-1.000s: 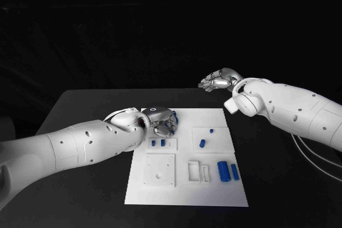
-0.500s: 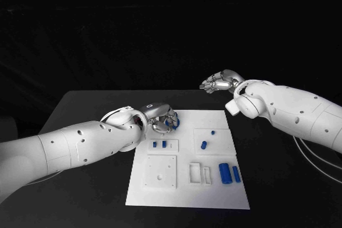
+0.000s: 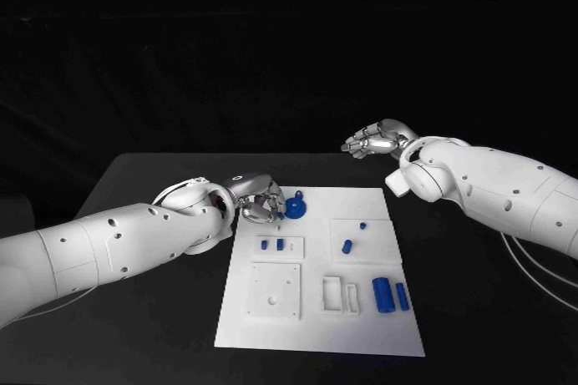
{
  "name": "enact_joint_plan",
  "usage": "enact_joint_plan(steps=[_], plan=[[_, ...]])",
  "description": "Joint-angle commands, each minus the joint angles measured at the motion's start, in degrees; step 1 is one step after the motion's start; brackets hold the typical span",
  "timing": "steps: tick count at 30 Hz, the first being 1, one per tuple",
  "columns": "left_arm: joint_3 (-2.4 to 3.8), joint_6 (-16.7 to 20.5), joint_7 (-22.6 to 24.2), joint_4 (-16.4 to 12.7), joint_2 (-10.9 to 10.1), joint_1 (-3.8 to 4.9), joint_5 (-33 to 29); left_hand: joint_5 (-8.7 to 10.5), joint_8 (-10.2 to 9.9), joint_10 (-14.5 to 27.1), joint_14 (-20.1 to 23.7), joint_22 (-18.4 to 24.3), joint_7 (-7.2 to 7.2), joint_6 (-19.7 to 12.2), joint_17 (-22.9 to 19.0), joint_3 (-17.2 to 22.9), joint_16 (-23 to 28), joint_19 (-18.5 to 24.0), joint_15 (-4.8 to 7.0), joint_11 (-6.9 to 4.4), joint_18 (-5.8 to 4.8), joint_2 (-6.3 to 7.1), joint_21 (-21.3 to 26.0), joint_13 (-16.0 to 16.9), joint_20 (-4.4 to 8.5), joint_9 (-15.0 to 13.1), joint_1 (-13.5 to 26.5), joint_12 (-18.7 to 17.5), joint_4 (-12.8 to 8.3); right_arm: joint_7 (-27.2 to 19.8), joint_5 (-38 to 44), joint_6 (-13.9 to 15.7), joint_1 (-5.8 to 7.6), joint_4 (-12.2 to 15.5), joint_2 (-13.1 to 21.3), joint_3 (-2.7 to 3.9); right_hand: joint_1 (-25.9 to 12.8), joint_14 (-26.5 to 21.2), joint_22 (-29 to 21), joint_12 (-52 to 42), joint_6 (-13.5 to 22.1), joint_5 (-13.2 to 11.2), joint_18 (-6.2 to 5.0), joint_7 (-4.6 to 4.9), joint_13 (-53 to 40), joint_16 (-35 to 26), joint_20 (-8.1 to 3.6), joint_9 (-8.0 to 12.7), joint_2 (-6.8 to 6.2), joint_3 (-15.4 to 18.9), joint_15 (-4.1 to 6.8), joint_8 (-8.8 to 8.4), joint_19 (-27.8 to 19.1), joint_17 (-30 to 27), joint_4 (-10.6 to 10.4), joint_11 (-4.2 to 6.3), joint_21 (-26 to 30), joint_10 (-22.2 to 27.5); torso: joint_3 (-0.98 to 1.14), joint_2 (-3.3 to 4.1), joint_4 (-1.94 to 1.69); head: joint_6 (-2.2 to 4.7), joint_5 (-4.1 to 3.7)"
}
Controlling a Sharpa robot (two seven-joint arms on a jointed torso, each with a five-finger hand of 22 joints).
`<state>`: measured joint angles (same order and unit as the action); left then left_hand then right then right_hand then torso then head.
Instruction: Assemble the parts on the task board
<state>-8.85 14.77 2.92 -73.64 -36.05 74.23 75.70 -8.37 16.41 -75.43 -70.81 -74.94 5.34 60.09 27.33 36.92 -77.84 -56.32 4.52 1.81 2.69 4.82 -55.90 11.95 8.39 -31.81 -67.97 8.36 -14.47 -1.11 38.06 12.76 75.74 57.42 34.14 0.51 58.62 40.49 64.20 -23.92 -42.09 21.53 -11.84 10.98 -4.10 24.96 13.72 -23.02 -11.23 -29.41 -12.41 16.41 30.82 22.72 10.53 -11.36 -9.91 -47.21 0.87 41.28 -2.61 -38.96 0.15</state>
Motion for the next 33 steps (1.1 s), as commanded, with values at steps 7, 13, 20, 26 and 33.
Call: enact_joint_plan(steps=[7,13,20,26,33], plan=[[0.02,-5.0,-0.8,-0.2,-0.6,0.01,-0.5,-0.22,0.2,-0.4,-0.3,-0.7,0.23,0.7,-0.1,0.2,-0.2,-0.3,0.06,0.08,3.45,-0.24,-0.3,0.1,1.58,0.0,0.3,-0.1,-0.1,-0.6,0.2,-0.8,0.0,0.1,-0.1,0.01,0.0,-0.3,0.1,0.0,0.5,0.3,0.92,2.34,0.1,0.3,-0.11,0.1,0.49,0.4,-0.02,0.32,-0.3,-0.1,0.2,-0.11,0.3,0.0,-0.03,0.1,0.09,-0.08,0.23],[-0.01,-5.8,-1.0,-0.2,-0.9,-0.03,-0.5,-0.24,0.2,-0.4,-0.3,-0.7,0.23,0.7,-0.1,0.2,-0.1,-0.3,0.06,0.08,3.44,-0.26,-0.3,0.1,1.58,0.0,0.3,-0.1,-0.1,-0.6,0.2,-0.8,0.0,0.0,0.0,0.01,0.0,-0.3,0.1,0.0,0.5,0.3,0.92,2.34,0.1,0.3,-0.1,0.1,0.51,0.4,-0.02,0.33,-0.3,-0.1,0.2,-0.11,0.3,0.0,0.0,0.13,0.12,-0.03,0.38],[-0.02,-6.1,-1.0,-0.2,-0.9,-0.13,-0.5,-0.24,0.2,-0.5,-0.3,-0.7,0.23,0.7,-0.1,0.2,-0.1,-0.3,0.07,0.07,3.44,-0.26,-0.3,0.1,1.59,0.0,0.4,-0.1,-0.1,-0.6,0.2,-0.8,0.0,0.1,0.0,0.01,0.0,-0.4,0.2,0.0,0.5,0.3,0.92,2.33,0.1,0.3,-0.1,0.1,0.52,0.4,-0.02,0.34,-0.3,-0.1,0.2,-0.1,0.3,0.0,0.04,0.08,0.15,-0.17,0.41],[-0.02,-6.0,-1.0,-0.1,-0.7,-0.25,-0.5,-0.24,0.2,-0.5,-0.3,-0.7,0.23,0.7,-0.1,0.2,-0.1,-0.3,0.07,0.07,3.43,-0.29,-0.3,0.1,1.59,0.0,0.4,-0.1,-0.1,-0.6,0.2,-0.8,0.0,0.1,0.0,0.01,0.0,-0.4,0.2,0.0,0.5,0.3,0.92,2.34,0.1,0.3,-0.11,0.1,0.53,0.4,-0.02,0.35,-0.3,-0.1,0.2,-0.1,0.4,0.0,0.09,0.07,0.16,-0.23,0.4],[-0.05,-6.5,-1.0,0.5,-0.3,-0.27,0.8,-0.21,0.2,-0.6,-0.3,-0.7,0.24,0.7,-0.1,0.2,-0.1,-0.3,0.09,0.05,3.42,-0.32,-0.3,0.1,1.59,0.0,0.4,-0.1,-0.1,-0.6,0.2,-0.7,0.0,0.1,0.1,0.01,0.0,-0.4,0.2,0.0,0.5,0.4,0.92,2.33,0.1,0.3,-0.1,0.1,0.54,0.4,-0.03,0.35,-0.3,-0.1,0.2,-0.1,0.4,0.0,0.1,0.11,0.19,-0.29,0.37]])
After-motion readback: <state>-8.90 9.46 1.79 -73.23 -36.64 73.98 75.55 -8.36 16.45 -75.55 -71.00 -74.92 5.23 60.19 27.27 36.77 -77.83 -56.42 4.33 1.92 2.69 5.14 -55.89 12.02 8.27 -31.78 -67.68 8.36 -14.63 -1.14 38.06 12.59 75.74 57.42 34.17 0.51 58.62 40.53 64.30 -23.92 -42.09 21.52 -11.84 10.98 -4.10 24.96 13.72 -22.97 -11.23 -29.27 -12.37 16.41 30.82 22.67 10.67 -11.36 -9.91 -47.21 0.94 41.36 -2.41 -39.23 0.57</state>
